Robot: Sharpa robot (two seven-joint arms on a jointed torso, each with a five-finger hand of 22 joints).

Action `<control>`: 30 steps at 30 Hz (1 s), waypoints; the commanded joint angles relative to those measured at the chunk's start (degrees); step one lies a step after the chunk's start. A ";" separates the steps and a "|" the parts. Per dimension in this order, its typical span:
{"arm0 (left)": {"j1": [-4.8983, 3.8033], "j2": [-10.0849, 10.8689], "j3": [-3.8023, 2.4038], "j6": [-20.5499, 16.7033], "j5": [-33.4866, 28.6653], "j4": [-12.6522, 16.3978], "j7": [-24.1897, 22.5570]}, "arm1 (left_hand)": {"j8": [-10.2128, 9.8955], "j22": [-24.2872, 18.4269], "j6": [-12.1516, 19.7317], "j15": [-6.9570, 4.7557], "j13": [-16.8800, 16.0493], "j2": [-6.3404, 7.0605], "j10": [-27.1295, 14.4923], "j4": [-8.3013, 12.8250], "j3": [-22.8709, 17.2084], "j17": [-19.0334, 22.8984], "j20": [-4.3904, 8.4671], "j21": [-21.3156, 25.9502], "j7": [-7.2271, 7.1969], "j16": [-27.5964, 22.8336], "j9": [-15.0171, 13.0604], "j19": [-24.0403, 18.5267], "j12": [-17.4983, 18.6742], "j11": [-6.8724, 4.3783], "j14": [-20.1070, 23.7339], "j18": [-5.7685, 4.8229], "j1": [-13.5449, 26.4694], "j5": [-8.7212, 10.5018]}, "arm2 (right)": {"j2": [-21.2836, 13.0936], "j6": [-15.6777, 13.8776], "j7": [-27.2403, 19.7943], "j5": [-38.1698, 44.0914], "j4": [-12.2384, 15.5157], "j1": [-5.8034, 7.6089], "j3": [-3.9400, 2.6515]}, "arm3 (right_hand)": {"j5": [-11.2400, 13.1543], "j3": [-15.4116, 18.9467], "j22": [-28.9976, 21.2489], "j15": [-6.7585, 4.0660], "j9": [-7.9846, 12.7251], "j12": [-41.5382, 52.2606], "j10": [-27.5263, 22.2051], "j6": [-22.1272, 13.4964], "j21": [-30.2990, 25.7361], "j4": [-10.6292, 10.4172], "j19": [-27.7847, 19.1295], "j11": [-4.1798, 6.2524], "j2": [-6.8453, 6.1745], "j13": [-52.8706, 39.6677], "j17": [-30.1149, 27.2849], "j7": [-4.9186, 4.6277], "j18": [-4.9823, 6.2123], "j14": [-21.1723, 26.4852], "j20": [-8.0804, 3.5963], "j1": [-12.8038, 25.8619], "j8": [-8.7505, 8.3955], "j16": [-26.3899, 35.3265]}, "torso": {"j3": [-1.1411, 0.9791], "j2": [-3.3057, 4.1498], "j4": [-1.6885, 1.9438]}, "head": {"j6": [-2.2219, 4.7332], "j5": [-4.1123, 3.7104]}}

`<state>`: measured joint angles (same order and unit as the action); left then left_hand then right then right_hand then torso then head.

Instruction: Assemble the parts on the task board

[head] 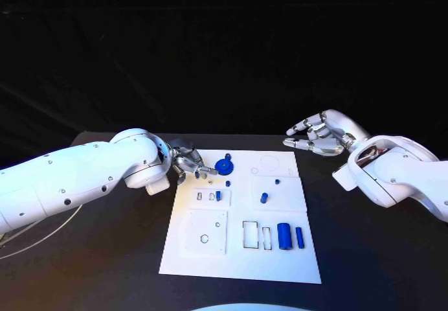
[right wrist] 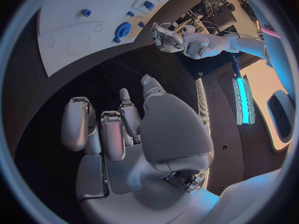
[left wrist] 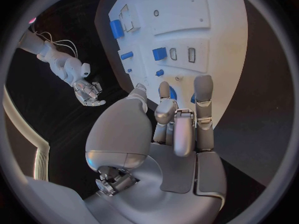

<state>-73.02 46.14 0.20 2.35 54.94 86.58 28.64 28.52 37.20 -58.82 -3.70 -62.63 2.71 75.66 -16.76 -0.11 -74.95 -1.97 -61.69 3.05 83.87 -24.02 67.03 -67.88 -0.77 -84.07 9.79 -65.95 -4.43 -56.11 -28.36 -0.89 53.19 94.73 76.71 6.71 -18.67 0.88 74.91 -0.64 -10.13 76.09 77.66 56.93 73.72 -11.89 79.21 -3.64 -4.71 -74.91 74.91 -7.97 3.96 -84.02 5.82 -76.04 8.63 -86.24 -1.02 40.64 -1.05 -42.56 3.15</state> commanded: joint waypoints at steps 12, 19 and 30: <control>-1.99 -5.16 1.45 8.56 6.32 -2.27 7.35 | 1.10 1.29 1.55 -0.32 -0.81 -0.40 -0.03 -0.02 2.98 -4.60 -0.16 -1.36 0.13 -0.24 -1.86 -0.92 -0.64 0.01 -2.73 -0.74 1.88 0.28 | 0.49 0.83 1.15 0.56 -1.19 0.03 0.00 | -1.75 1.34 1.44 -0.21 0.04 -0.15 -0.17 -0.83 -0.61 -0.20 -0.15 0.39 0.01 -0.11 7.04 0.07 0.42 -4.00 -0.46 0.67 0.84 0.44 | -0.03 0.14 -0.05 | -0.41 0.16; -2.16 -6.77 2.00 10.38 6.91 -3.39 7.68 | 1.18 1.35 1.72 -0.28 -0.77 -0.37 -0.14 -0.03 3.39 -4.38 -0.20 -1.46 0.17 -0.38 -2.08 -1.06 -0.59 0.05 -2.64 -0.73 2.15 0.26 | 0.81 1.00 1.31 0.73 -1.60 0.00 0.02 | -2.27 1.57 1.40 -0.22 0.04 -0.19 -0.20 -0.94 -0.72 -0.26 -0.17 0.40 0.07 -0.05 6.96 0.07 0.43 -3.99 -0.47 0.64 1.00 0.50 | 0.01 0.20 -0.07 | -0.57 0.25; -2.17 -8.53 2.47 12.07 6.80 -4.22 7.81 | 1.25 1.44 1.93 -0.23 -0.79 -0.60 -0.25 0.02 3.59 -3.98 -0.24 -1.57 0.21 -0.64 -2.30 -1.23 -0.59 0.09 -2.47 -0.74 2.11 0.20 | 1.10 1.22 1.51 0.79 -1.85 -0.02 0.02 | -2.69 1.75 1.31 -0.22 0.04 -0.22 -0.22 -1.01 -0.88 -0.37 -0.22 0.41 0.17 -0.02 6.90 0.07 0.46 -3.98 -0.47 0.68 1.14 0.55 | 0.01 0.24 -0.13 | -0.70 0.08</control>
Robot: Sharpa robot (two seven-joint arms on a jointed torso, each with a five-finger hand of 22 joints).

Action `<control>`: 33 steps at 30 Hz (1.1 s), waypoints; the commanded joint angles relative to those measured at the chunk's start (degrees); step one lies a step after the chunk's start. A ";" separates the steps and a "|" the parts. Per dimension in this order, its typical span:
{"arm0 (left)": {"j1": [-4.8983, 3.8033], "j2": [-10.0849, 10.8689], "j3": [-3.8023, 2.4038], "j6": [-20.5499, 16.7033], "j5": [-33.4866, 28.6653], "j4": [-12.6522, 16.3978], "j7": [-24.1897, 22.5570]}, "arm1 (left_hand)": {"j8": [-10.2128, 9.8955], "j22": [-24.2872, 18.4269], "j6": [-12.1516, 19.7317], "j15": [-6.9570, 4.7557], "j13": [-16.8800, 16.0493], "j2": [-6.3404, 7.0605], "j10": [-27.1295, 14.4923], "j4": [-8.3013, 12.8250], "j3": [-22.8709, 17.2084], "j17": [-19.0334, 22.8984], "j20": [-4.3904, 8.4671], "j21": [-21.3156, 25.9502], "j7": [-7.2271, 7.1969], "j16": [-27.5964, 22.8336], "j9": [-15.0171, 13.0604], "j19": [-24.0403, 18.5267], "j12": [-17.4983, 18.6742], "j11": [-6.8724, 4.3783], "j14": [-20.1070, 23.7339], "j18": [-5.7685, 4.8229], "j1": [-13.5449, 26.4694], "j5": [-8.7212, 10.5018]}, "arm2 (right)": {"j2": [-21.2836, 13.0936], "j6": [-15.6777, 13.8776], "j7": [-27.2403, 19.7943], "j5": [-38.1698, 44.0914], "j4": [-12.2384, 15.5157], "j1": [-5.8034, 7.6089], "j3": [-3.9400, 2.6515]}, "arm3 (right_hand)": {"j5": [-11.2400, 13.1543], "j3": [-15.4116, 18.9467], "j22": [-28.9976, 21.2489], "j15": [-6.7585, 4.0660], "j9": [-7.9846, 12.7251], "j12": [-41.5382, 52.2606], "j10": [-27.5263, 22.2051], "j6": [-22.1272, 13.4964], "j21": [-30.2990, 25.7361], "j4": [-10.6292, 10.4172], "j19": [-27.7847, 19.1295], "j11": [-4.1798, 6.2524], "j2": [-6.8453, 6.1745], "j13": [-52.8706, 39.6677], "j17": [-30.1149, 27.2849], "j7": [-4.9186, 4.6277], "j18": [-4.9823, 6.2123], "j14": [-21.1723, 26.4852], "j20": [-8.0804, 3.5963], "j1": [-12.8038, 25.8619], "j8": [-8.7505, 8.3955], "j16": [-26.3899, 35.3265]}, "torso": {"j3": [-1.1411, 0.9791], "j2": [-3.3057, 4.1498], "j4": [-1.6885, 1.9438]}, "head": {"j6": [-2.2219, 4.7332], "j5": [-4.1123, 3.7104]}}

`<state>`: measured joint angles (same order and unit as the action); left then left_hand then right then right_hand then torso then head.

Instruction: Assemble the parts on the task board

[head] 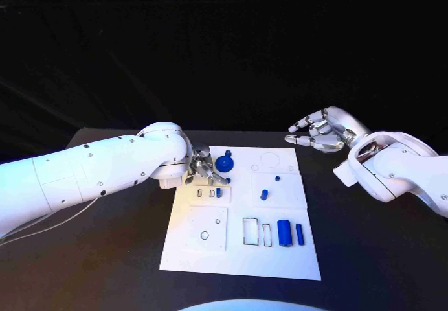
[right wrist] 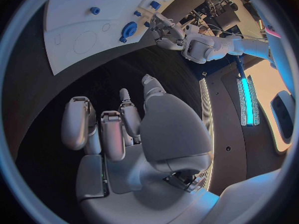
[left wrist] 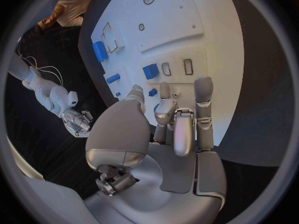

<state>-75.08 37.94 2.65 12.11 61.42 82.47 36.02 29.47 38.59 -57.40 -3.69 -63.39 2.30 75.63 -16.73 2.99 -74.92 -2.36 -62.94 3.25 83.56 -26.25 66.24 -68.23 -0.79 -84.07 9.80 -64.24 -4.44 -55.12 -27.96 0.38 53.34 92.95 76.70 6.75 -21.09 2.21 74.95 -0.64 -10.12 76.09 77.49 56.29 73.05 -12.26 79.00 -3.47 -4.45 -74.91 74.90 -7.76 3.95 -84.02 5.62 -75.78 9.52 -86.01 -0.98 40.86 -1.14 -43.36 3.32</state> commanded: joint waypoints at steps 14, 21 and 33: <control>-0.03 -0.89 0.20 4.08 -0.13 -0.13 0.63 | 0.53 0.14 0.89 -0.16 -0.05 -1.09 -0.45 0.06 0.64 -3.78 0.05 -0.54 0.06 -0.50 -0.64 -0.87 -0.23 0.17 -2.32 -0.71 -0.34 0.16 | 0.40 0.98 1.21 1.04 -0.29 -0.07 -0.01 | -0.48 0.61 1.04 -0.23 0.03 -0.38 -0.19 -0.46 -0.56 -0.21 -0.18 0.24 0.13 0.15 6.68 -0.14 0.54 -3.93 -0.28 0.56 0.40 0.45 | -0.01 -0.01 0.06 | -0.28 0.04; -0.02 -0.92 0.21 4.98 -0.32 0.03 0.71 | 0.66 0.29 0.98 -0.15 -0.17 -1.46 -0.46 0.10 0.65 -3.73 0.01 -0.70 0.05 -0.54 -0.90 -0.99 -0.32 0.17 -2.28 -0.71 -0.79 0.15 | 0.57 1.08 1.28 1.12 -0.40 -0.11 -0.01 | -0.47 0.63 0.99 -0.23 0.03 -0.40 -0.21 -0.47 -0.63 -0.23 -0.23 0.24 0.15 0.17 6.65 -0.14 0.56 -3.92 -0.28 0.58 0.41 0.47 | -0.02 0.00 0.06 | -0.44 0.14; 0.06 -1.16 0.26 6.05 -0.74 -0.14 0.76 | 0.90 0.58 1.22 -0.14 -0.27 -2.28 -0.56 0.12 0.46 -3.61 -0.06 -1.03 0.04 -0.61 -1.45 -1.25 -0.39 0.17 -2.22 -0.71 -1.96 0.10 | 0.78 1.41 1.29 1.17 -0.53 -0.20 -0.01 | -0.50 0.65 0.98 -0.23 0.03 -0.34 -0.15 -0.48 -0.65 -0.28 -0.22 0.24 0.25 0.11 6.63 -0.14 0.56 -3.91 -0.28 0.57 0.47 0.49 | -0.02 0.03 0.01 | -0.54 0.15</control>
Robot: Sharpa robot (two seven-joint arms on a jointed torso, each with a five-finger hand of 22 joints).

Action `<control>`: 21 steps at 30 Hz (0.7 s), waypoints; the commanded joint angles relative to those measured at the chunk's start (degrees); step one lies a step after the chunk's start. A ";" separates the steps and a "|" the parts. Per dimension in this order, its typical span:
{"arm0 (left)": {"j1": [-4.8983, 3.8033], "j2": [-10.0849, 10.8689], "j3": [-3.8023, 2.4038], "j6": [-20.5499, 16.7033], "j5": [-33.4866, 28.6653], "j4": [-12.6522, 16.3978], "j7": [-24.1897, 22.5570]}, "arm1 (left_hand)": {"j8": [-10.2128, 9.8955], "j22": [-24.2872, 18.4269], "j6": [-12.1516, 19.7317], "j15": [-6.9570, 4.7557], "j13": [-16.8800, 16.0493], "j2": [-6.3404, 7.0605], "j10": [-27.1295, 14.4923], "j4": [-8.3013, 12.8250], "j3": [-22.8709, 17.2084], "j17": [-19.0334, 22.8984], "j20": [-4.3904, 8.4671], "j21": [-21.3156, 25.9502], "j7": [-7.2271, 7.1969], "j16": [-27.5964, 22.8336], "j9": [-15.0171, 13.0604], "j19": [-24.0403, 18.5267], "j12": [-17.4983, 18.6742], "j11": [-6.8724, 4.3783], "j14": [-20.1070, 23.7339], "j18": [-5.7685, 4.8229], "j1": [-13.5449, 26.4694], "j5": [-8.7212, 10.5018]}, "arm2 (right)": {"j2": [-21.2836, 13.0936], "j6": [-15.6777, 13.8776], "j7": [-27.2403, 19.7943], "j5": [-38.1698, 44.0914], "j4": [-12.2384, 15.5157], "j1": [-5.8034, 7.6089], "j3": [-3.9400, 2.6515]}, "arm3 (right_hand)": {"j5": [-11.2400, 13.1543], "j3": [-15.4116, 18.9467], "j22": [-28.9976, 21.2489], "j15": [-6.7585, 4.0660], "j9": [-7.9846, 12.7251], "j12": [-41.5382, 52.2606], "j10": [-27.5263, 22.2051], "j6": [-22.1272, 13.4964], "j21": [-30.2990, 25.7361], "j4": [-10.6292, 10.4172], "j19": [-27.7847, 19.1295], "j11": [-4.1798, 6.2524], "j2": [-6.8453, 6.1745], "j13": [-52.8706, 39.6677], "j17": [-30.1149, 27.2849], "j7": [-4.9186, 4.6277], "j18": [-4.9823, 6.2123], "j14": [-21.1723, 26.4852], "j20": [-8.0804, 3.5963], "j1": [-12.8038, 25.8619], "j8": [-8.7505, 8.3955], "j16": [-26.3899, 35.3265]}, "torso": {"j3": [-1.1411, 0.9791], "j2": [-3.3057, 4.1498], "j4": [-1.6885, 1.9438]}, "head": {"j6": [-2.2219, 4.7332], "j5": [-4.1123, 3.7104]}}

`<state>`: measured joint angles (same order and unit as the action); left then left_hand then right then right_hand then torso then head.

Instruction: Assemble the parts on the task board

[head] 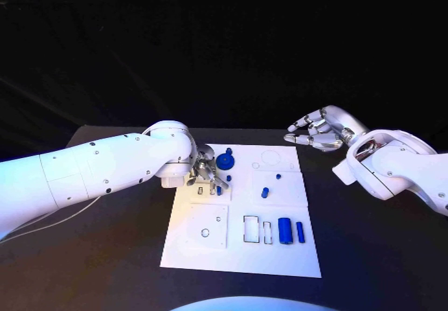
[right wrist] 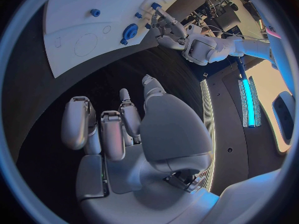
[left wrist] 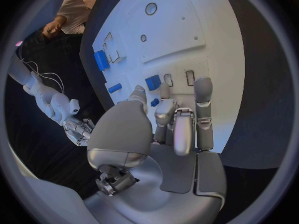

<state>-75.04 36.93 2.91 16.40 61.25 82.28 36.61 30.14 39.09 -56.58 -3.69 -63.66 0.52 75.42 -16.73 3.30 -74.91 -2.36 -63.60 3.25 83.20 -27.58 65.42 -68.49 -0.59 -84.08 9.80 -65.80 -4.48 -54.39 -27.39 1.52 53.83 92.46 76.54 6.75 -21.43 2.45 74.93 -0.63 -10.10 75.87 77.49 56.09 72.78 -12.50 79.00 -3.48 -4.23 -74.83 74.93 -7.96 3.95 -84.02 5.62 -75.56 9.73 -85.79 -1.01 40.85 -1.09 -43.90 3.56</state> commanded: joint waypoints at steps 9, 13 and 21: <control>0.02 -0.33 0.02 2.12 -1.04 -0.10 0.13 | 0.29 0.10 0.54 -0.14 0.01 -0.80 -0.41 0.12 -0.07 -3.57 -0.08 -0.44 0.04 -0.28 -0.32 -0.60 -0.10 -0.03 -2.19 -0.70 -0.88 0.10 | 0.10 0.89 0.14 0.68 -0.06 -0.06 -0.01 | -0.18 0.43 1.00 -0.24 0.01 -0.11 -0.15 -0.26 -0.39 -0.07 -0.22 0.26 0.08 0.02 6.58 0.07 0.56 -3.91 -0.29 0.35 0.30 0.29 | -0.01 0.06 -0.02 | -0.11 -0.06; 0.03 -0.49 0.03 2.05 -1.41 -0.28 0.13 | 0.34 0.17 0.62 -0.13 -0.01 -1.10 -0.45 0.11 -0.26 -3.56 -0.10 -0.54 0.04 -0.28 -0.49 -0.70 -0.10 -0.03 -2.17 -0.69 -1.24 0.09 | 0.18 0.91 0.14 0.68 -0.10 -0.06 -0.01 | -0.18 0.43 1.00 -0.24 0.01 -0.11 -0.15 -0.26 -0.39 -0.07 -0.22 0.26 0.08 0.02 6.58 0.07 0.56 -3.91 -0.29 0.35 0.30 0.29 | 0.00 0.04 -0.03 | -0.13 -0.11; 0.04 -0.67 0.05 1.81 -2.07 -0.55 0.11 | 0.45 0.44 0.99 -0.13 -0.05 -2.64 -0.57 0.16 -1.31 -3.53 -0.16 -0.88 0.04 -0.29 -1.08 -1.03 -0.08 -0.03 -2.15 -0.68 -2.81 0.04 | 0.25 1.01 0.27 0.70 -0.15 -0.08 -0.01 | -0.19 0.45 1.02 -0.24 0.00 -0.08 -0.12 -0.24 -0.39 -0.12 -0.21 0.26 0.14 -0.01 6.60 0.08 0.56 -3.91 -0.29 0.37 0.34 0.28 | -0.04 0.06 -0.02 | -0.18 -0.14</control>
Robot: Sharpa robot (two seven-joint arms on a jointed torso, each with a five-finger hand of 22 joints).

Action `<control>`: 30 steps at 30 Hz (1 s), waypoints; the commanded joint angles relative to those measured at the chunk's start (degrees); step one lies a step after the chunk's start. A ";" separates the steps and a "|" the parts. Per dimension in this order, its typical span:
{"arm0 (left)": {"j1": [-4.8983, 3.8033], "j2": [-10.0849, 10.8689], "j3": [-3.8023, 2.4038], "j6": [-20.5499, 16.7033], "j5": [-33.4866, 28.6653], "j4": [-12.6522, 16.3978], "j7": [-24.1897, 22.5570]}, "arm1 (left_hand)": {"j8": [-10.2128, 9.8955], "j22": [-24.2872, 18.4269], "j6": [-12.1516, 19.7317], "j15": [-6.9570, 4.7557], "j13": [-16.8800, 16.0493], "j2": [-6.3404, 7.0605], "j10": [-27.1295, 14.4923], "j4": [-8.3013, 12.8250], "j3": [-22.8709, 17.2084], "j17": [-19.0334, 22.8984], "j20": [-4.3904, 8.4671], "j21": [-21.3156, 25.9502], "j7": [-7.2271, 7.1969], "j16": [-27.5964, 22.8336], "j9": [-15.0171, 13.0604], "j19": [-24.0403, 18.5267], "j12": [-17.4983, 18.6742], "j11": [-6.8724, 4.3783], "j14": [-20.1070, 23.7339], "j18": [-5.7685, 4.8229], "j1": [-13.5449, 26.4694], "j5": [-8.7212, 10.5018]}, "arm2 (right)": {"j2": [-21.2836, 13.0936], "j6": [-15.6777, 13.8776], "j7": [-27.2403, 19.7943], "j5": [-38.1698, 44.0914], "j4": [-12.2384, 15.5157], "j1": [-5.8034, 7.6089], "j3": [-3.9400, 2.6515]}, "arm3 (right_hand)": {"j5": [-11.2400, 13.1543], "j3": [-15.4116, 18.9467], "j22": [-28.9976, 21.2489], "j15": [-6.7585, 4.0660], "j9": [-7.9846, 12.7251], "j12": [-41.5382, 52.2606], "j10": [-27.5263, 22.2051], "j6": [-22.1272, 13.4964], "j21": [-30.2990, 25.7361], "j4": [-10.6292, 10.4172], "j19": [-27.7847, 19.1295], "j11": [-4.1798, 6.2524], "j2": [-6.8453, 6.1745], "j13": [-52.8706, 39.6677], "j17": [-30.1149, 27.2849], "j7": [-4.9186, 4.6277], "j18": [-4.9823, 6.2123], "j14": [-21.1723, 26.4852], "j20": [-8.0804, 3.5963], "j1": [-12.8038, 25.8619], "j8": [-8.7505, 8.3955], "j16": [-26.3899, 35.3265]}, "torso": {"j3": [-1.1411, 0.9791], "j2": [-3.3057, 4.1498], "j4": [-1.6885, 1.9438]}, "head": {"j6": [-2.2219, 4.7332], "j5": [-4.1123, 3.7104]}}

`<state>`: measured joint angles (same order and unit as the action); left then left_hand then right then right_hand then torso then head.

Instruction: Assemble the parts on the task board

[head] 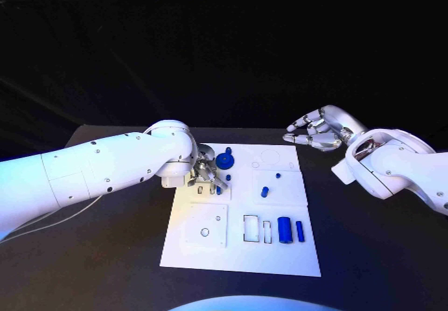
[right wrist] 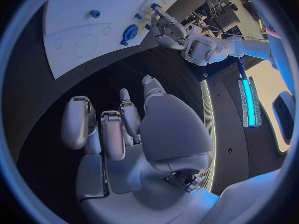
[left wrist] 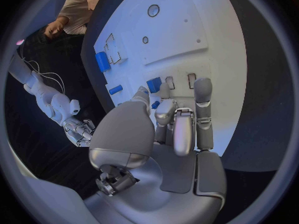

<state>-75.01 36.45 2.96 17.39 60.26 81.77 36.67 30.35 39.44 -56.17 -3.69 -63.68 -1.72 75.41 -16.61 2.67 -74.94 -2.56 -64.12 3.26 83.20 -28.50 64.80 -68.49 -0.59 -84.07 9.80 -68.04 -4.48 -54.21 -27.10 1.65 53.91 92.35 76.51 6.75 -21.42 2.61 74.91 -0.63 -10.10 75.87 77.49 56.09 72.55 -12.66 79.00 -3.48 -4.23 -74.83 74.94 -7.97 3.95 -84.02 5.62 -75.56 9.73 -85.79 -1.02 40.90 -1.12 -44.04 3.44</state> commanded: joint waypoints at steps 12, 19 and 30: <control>0.02 -0.42 0.02 0.97 -2.11 -0.29 0.00 | 0.13 0.50 1.28 -0.28 -0.03 -1.82 -0.80 0.55 -4.45 -3.42 0.03 -0.92 -0.15 -0.31 -1.01 -0.88 0.10 -0.21 -2.11 -0.67 -5.58 -0.13 | 0.17 0.84 0.19 0.67 -0.13 -0.08 -0.01 | -0.23 0.30 1.03 -0.25 -0.01 -0.04 -0.08 -0.23 -0.18 0.02 -0.20 0.27 0.24 -0.05 6.59 0.09 0.56 -3.92 -0.29 0.36 0.40 0.28 | -0.02 -0.02 0.00 | -0.32 -0.08; 0.02 -0.33 0.02 1.04 -3.46 -0.30 -0.05 | -0.36 0.60 2.10 -0.58 0.43 -1.64 -1.36 2.58 -10.18 -3.32 0.15 -1.16 -0.39 -0.36 -1.34 -1.21 0.84 -0.50 -2.06 -0.65 -11.60 -0.36 | 0.18 1.00 0.24 0.68 -0.15 -0.11 -0.01 | -0.24 0.30 1.01 -0.25 -0.01 -0.04 -0.08 -0.23 -0.20 0.01 -0.22 0.27 0.26 -0.04 6.58 0.09 0.57 -3.92 -0.29 0.35 0.41 0.29 | -0.02 -0.01 0.02 | -0.43 -0.11; 0.02 0.75 -0.01 -0.21 -5.64 0.27 -0.13 | 0.41 1.36 3.21 0.31 1.62 7.96 -1.13 5.72 -36.68 -3.42 0.17 -2.26 0.44 -0.25 -4.00 -1.91 2.60 -0.13 -2.08 -0.60 -12.02 -0.22 | 0.20 0.95 0.19 0.70 -0.19 -0.15 -0.01 | -0.35 0.31 0.98 -0.26 -0.01 -0.03 -0.07 -0.24 -0.26 0.00 -0.24 0.29 0.37 -0.05 6.55 0.10 0.58 -3.91 -0.30 0.28 0.48 0.31 | -0.04 -0.04 0.05 | -0.33 0.01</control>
<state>-74.99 37.06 2.98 17.36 56.18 81.76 36.61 30.37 40.73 -53.19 -3.68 -62.13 4.96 73.98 -20.07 -22.77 -74.92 -2.45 -66.09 3.54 83.20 -31.97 63.27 -66.22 -0.77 -84.08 9.80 -81.15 -4.87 -54.06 -26.74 1.84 54.02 92.19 76.40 6.75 -21.42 2.61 74.94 -0.63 -10.09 75.87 77.50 56.09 72.55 -12.65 79.00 -3.48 -4.23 -74.83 74.92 -7.97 3.95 -84.02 5.62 -75.56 9.96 -85.79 -1.05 40.87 -1.09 -44.41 3.43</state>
